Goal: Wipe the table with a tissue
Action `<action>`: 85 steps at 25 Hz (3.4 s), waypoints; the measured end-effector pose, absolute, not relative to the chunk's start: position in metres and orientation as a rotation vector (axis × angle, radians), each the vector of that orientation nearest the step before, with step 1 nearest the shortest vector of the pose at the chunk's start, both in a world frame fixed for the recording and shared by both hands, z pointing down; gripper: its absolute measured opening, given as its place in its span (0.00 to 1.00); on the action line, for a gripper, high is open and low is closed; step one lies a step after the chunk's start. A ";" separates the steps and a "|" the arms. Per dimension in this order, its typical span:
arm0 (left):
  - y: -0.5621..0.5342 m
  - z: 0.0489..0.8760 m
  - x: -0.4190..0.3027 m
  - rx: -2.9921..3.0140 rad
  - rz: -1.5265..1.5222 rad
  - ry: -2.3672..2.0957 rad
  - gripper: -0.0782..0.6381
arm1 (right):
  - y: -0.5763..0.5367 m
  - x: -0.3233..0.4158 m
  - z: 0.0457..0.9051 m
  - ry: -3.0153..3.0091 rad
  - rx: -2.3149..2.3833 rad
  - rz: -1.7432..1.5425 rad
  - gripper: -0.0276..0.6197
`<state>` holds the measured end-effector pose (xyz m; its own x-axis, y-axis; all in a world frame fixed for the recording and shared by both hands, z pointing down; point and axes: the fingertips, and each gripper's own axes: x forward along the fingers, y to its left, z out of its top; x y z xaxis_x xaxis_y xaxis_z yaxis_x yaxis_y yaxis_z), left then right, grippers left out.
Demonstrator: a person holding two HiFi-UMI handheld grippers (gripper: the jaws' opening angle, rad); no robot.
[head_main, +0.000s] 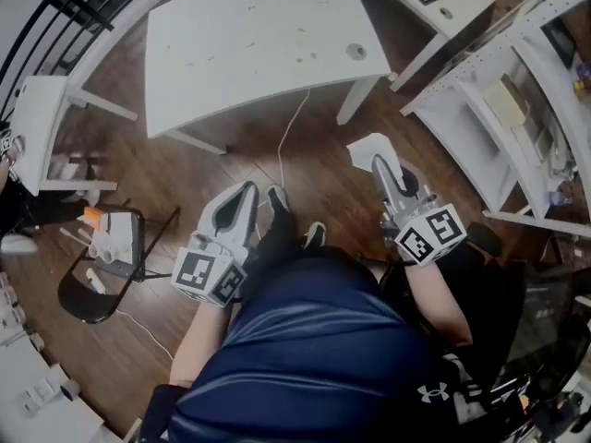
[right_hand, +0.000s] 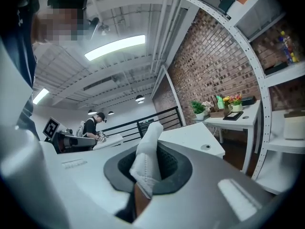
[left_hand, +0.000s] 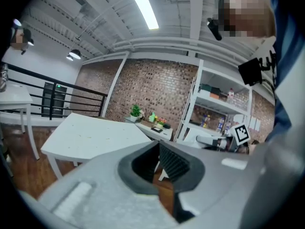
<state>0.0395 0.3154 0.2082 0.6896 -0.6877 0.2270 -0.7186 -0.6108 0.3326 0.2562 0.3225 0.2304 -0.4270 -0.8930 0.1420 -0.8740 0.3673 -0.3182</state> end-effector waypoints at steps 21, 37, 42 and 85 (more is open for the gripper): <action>0.260 0.203 0.059 2.541 0.169 -0.995 0.11 | 0.280 0.265 0.230 2.497 -1.703 -0.601 0.06; 0.196 0.222 0.051 2.486 0.119 -0.998 0.11 | 0.215 0.284 0.245 2.502 -1.824 -0.629 0.06; 0.162 0.236 0.031 2.493 0.106 -0.974 0.11 | 0.183 0.276 0.258 2.517 -1.901 -0.661 0.06; 0.042 0.334 0.074 2.205 0.302 -1.116 0.11 | 0.007 0.303 0.418 2.907 -1.734 -0.967 0.06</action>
<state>0.0736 0.0417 0.3342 0.6131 -0.6391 0.4644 -0.7860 -0.4346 0.4396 0.3031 0.0071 0.4176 -0.4609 -0.6829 0.5668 -0.8863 0.3863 -0.2553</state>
